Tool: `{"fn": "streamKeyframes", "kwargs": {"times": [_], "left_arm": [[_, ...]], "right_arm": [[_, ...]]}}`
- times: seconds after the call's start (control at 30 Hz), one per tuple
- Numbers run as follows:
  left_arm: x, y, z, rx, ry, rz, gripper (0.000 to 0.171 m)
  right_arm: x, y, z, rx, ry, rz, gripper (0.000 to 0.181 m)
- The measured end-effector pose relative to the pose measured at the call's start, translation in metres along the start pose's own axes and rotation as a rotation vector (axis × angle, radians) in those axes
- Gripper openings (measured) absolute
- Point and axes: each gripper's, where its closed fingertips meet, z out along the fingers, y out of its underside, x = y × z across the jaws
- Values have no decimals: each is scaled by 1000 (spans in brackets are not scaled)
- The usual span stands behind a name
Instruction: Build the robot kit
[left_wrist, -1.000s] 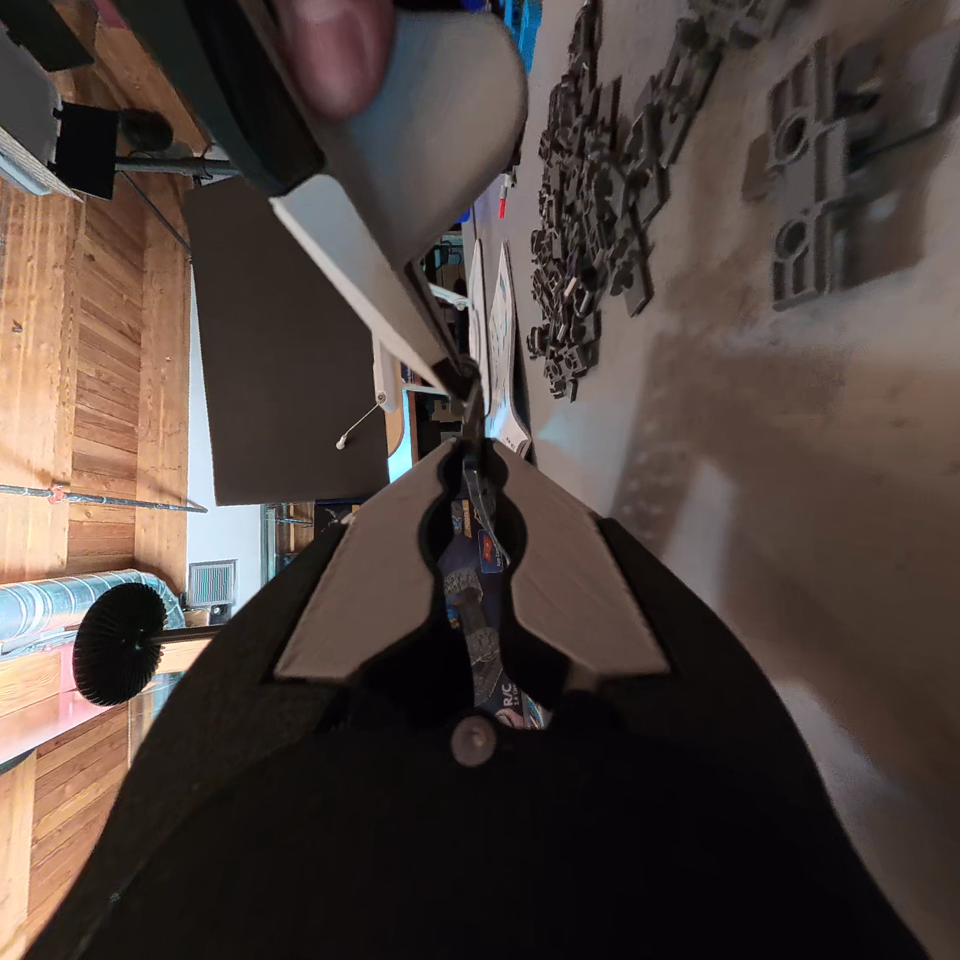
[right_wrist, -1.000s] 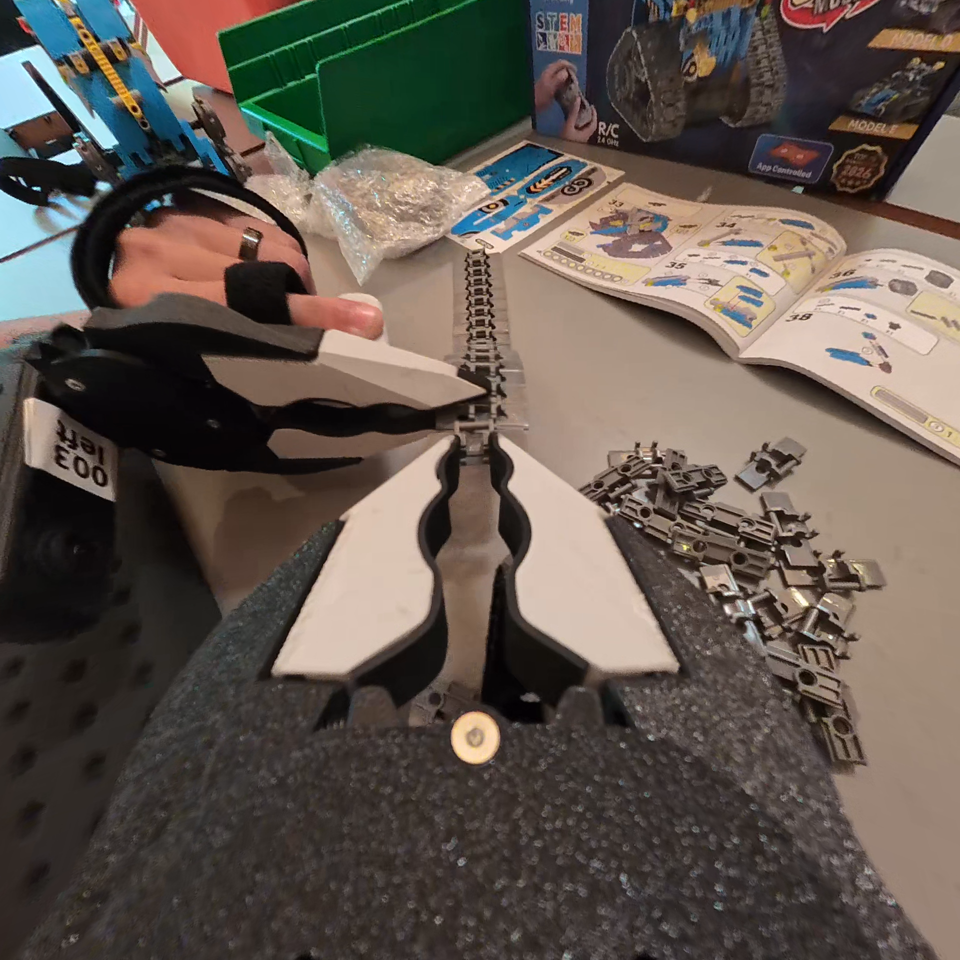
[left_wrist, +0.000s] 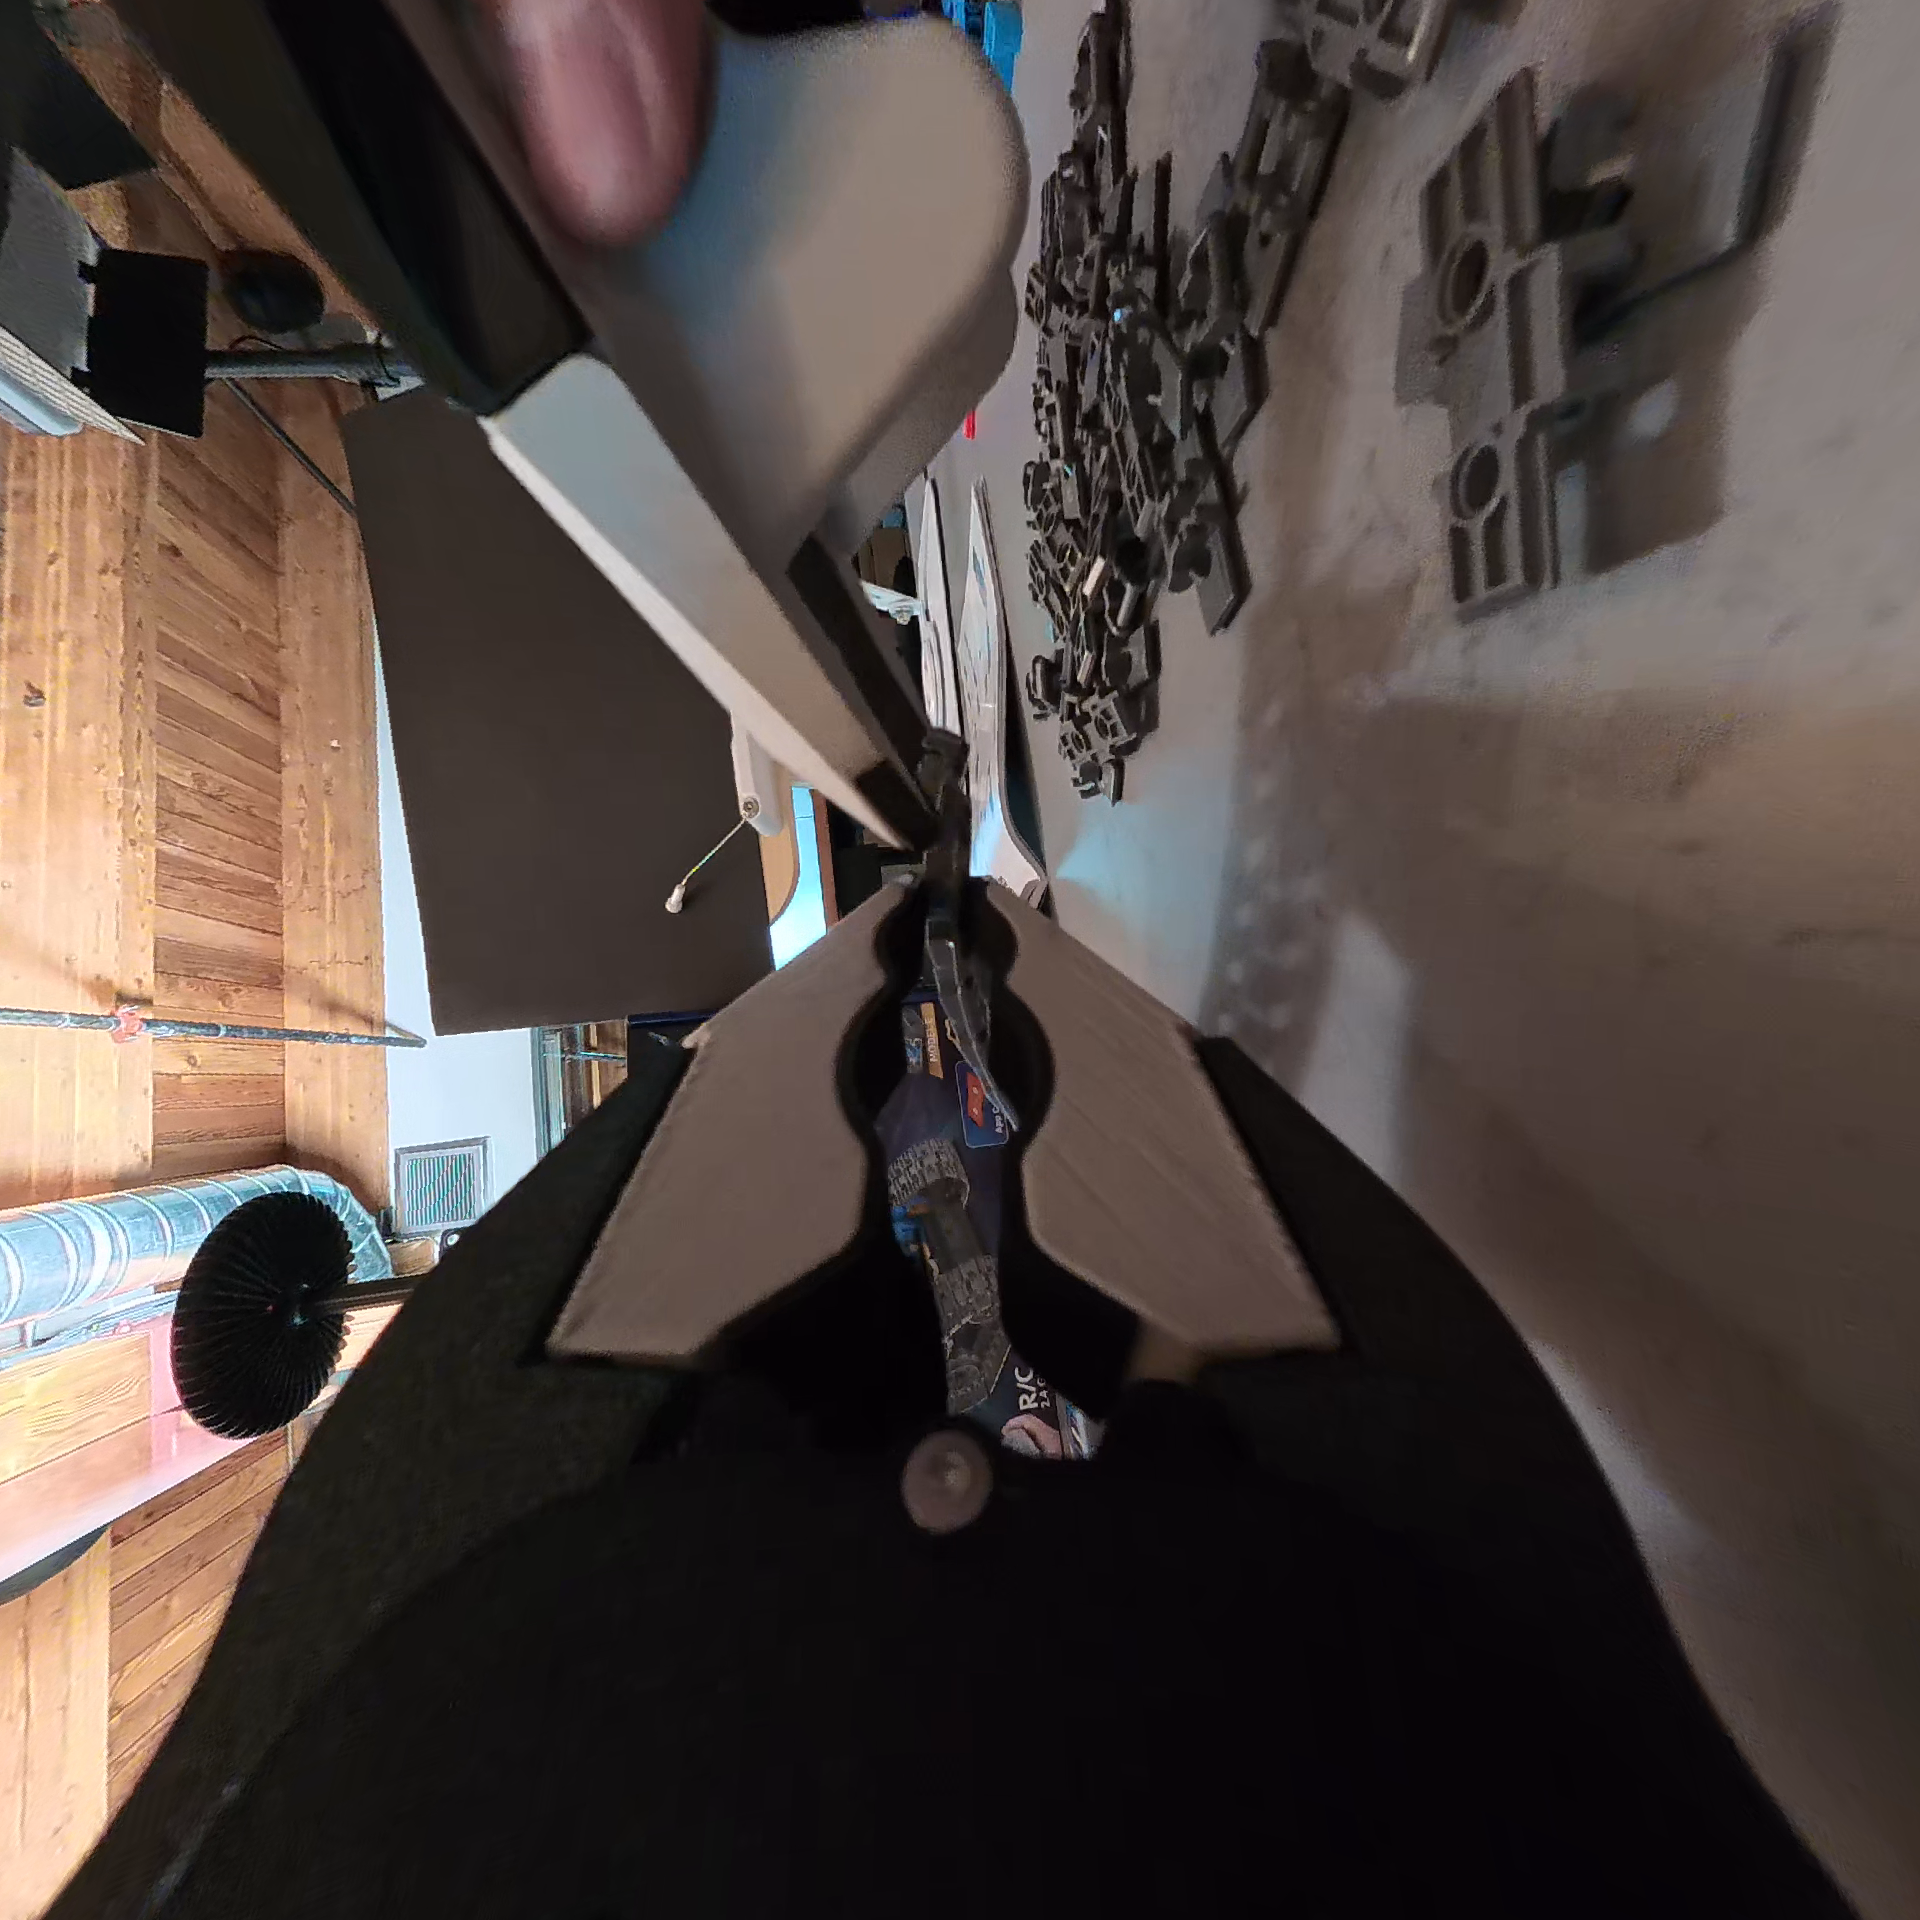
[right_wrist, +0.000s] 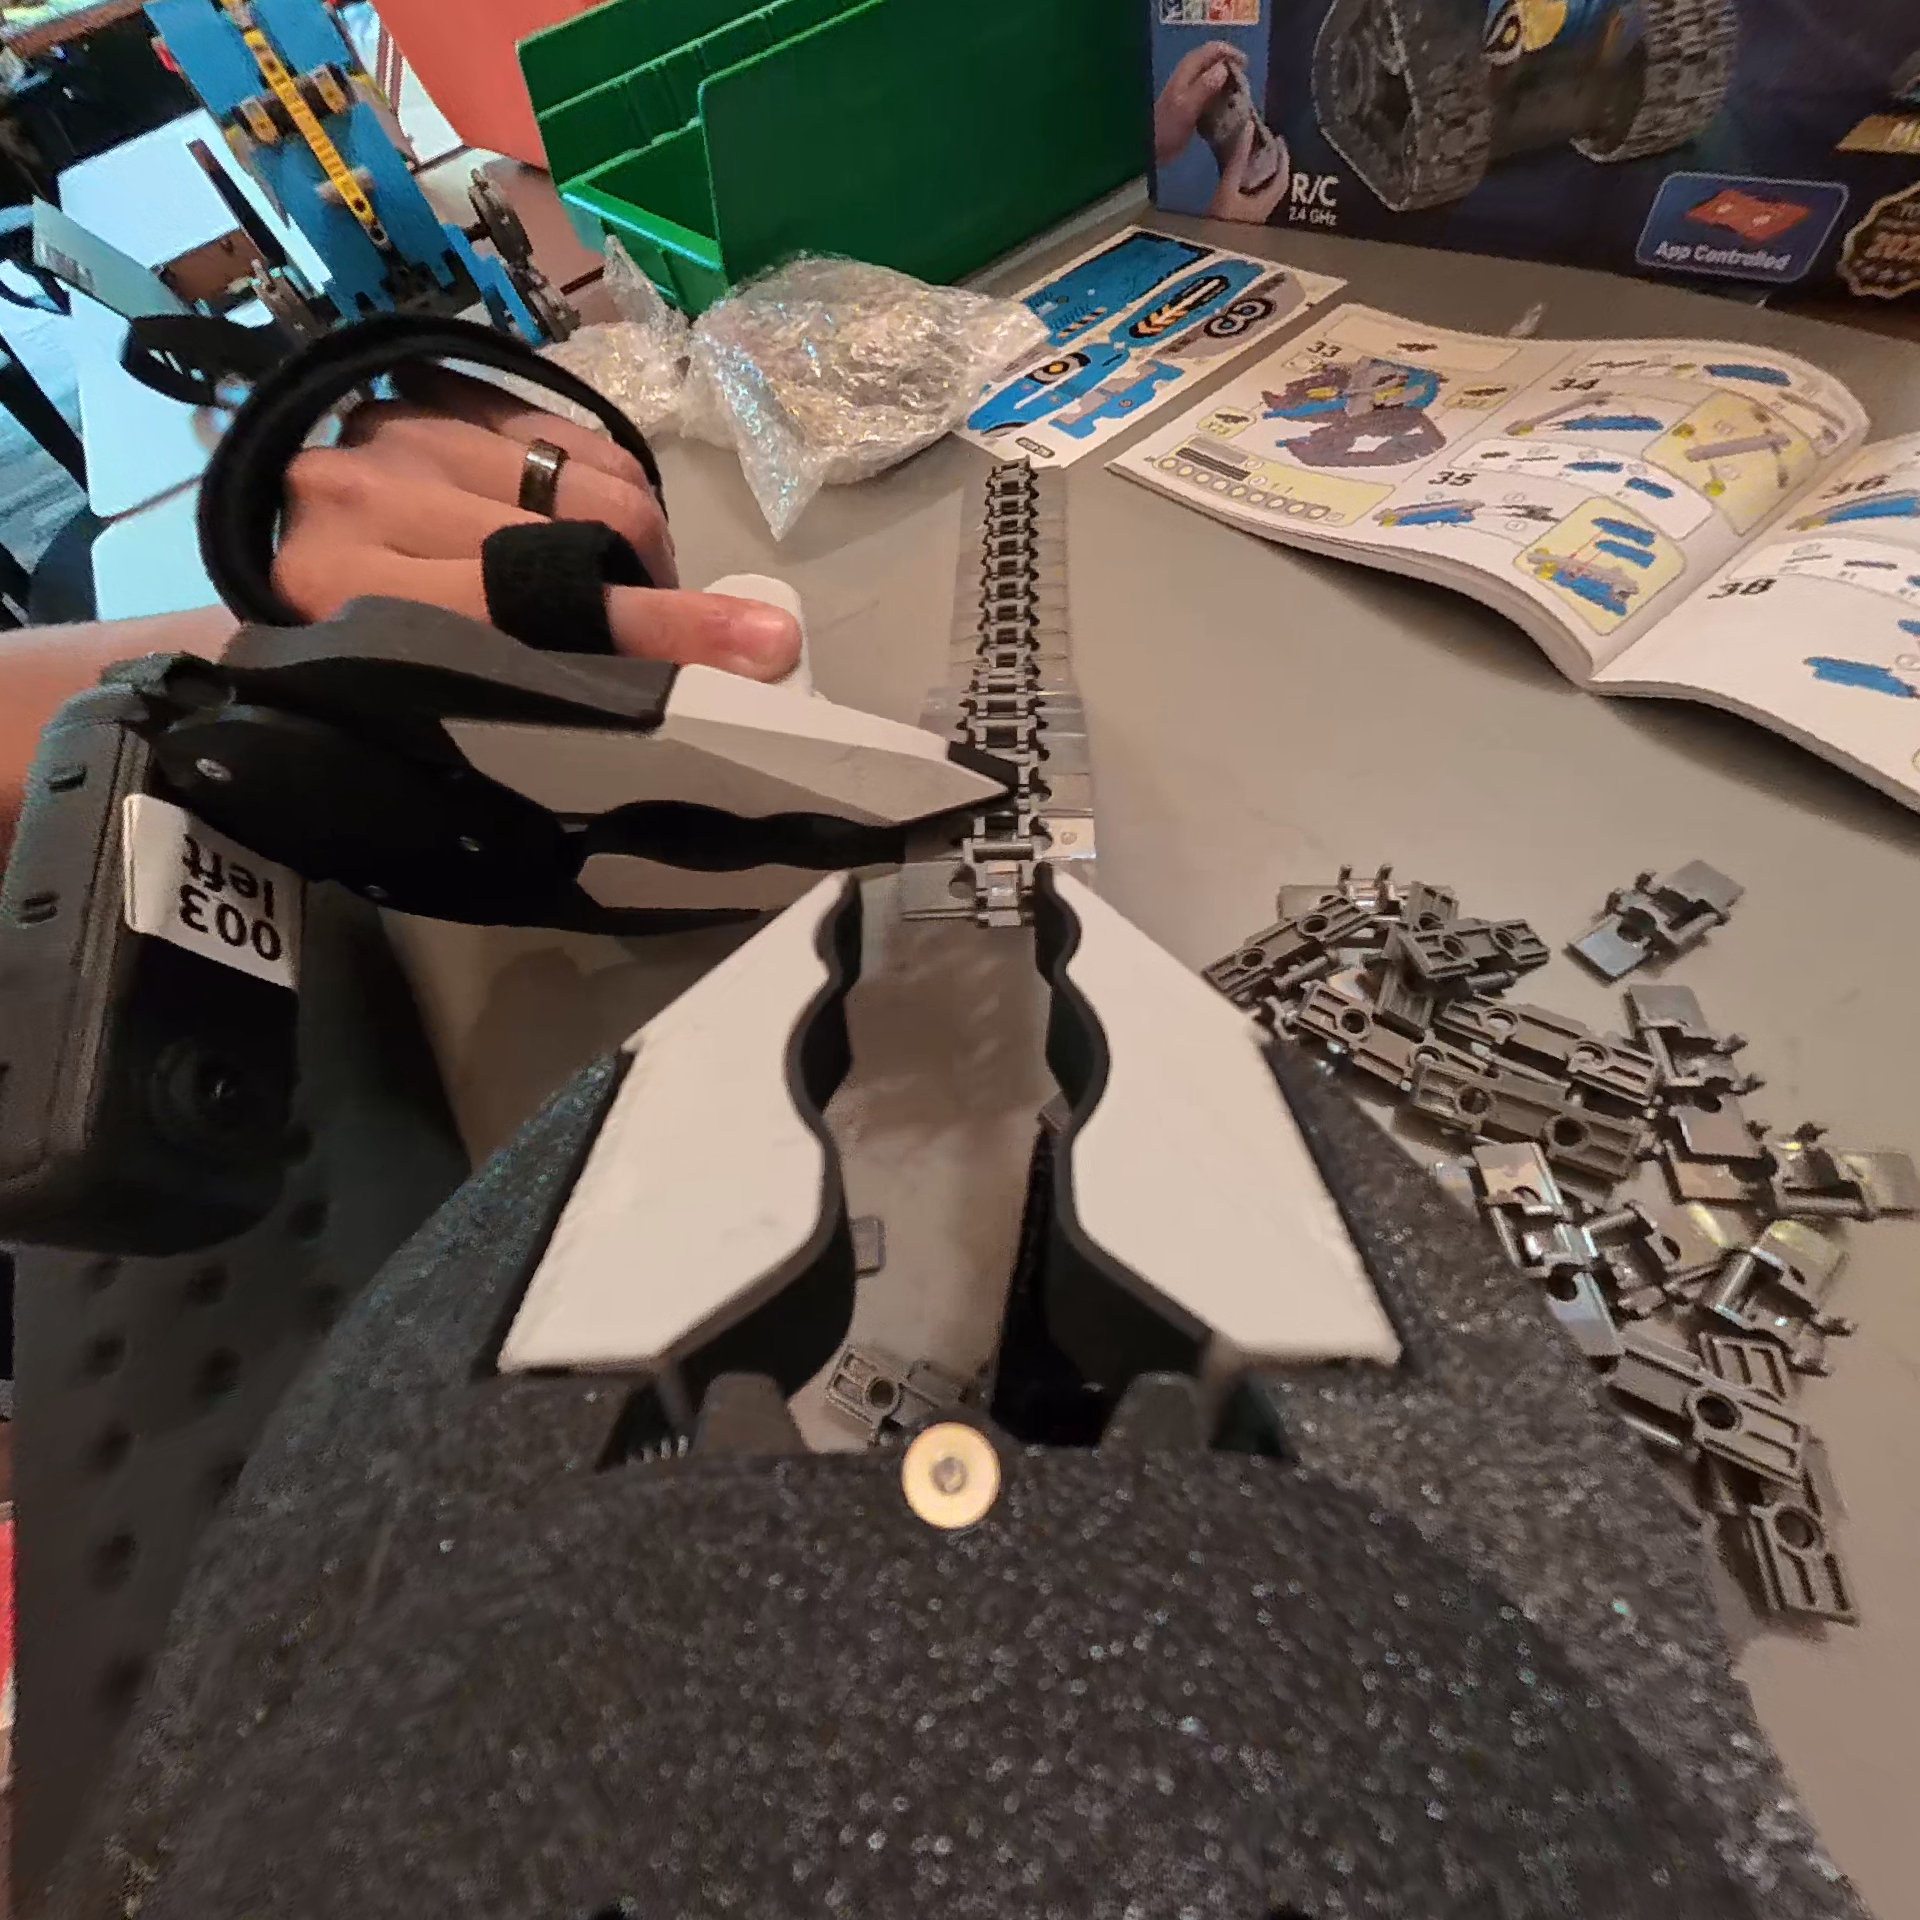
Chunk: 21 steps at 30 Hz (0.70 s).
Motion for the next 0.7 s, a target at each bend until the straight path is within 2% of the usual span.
{"fn": "streamKeyframes", "kwargs": {"times": [0.27, 0.5, 0.7], "left_arm": [[0, 1, 0, 5, 19, -41, 6], [4, -4, -2, 43, 88, -129, 7], [4, -5, -3, 51, 94, -136, 7]], "right_arm": [[1, 4, 3, -61, 163, -260, 37], [8, 8, 2, -131, 356, -514, 24], [6, 4, 2, -126, 428, -628, 26]]}}
